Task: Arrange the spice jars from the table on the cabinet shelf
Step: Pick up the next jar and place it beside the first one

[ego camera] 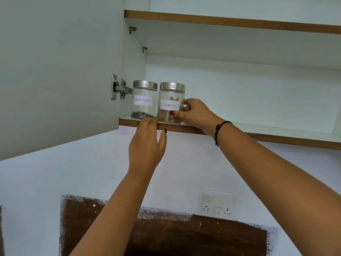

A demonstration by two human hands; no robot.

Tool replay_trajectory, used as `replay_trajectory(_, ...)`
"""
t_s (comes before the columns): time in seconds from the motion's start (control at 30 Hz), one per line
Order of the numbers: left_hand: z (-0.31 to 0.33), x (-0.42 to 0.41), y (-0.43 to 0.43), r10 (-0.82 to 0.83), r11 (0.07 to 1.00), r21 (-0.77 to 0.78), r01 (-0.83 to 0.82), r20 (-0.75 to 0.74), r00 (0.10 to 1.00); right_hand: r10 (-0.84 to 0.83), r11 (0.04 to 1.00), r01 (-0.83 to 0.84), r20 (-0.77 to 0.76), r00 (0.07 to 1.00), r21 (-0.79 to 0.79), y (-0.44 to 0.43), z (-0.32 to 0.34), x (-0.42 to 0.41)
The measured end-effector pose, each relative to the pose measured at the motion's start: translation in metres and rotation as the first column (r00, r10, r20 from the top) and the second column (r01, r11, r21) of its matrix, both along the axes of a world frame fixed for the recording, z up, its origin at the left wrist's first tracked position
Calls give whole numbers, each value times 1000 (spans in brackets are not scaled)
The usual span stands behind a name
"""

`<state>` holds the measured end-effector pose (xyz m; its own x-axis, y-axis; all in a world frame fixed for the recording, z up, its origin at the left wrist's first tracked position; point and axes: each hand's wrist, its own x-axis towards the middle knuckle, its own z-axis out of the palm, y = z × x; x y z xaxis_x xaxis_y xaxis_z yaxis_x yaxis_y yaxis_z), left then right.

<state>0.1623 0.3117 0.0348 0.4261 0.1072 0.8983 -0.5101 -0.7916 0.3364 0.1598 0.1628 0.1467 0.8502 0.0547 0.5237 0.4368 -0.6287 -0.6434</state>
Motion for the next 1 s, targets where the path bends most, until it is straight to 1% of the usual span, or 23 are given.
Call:
replay_trajectory(0.13, 5, -1, 3, 8, 1000, 27, -8, -34, 999, 2, 1000, -2, -14, 1000, 4, 4, 0, 9)
replay_trajectory(0.3, 7, 0, 4, 20, 998, 53, -19, -30, 999, 11, 1000, -11, -10, 1000, 19, 4, -2, 10)
replay_trajectory(0.4, 7, 0, 3, 27, 998, 51, -25, -27, 999, -71, 997, 71, 3, 997, -15, 4, -3, 9)
replay_trajectory(0.47, 7, -2, 2, 23, 998, 62, -21, -30, 999, -154, 988, 154, 62, 986, 11, 1, -7, 5)
replay_trajectory(0.53, 9, -5, 3, -2, 998, 67, 5, -49, 999, -198, 978, 183, 185, 963, 95, -2, -17, -8)
replay_trajectory(0.63, 11, -19, 3, -42, 998, 50, 46, -77, 996, -218, 962, 142, 344, 913, 232, -6, -43, -43)
replay_trajectory(0.73, -1, -45, -8, -112, 993, 21, 113, -64, 992, -175, 958, 62, 396, 901, 281, -11, -83, -80)
replay_trajectory(0.83, -31, -74, -27, -262, 965, -14, 261, -90, 961, -161, 964, 63, 378, 912, 258, -21, -132, -117)
replay_trajectory(0.93, -77, -100, -49, -412, 911, -110, 398, -162, 897, -171, 962, 101, 271, 947, 255, -39, -183, -148)
replay_trajectory(1.0, -113, -114, -64, -479, 877, -169, 450, -229, 847, -201, 950, 144, 191, 961, 276, -53, -217, -164)
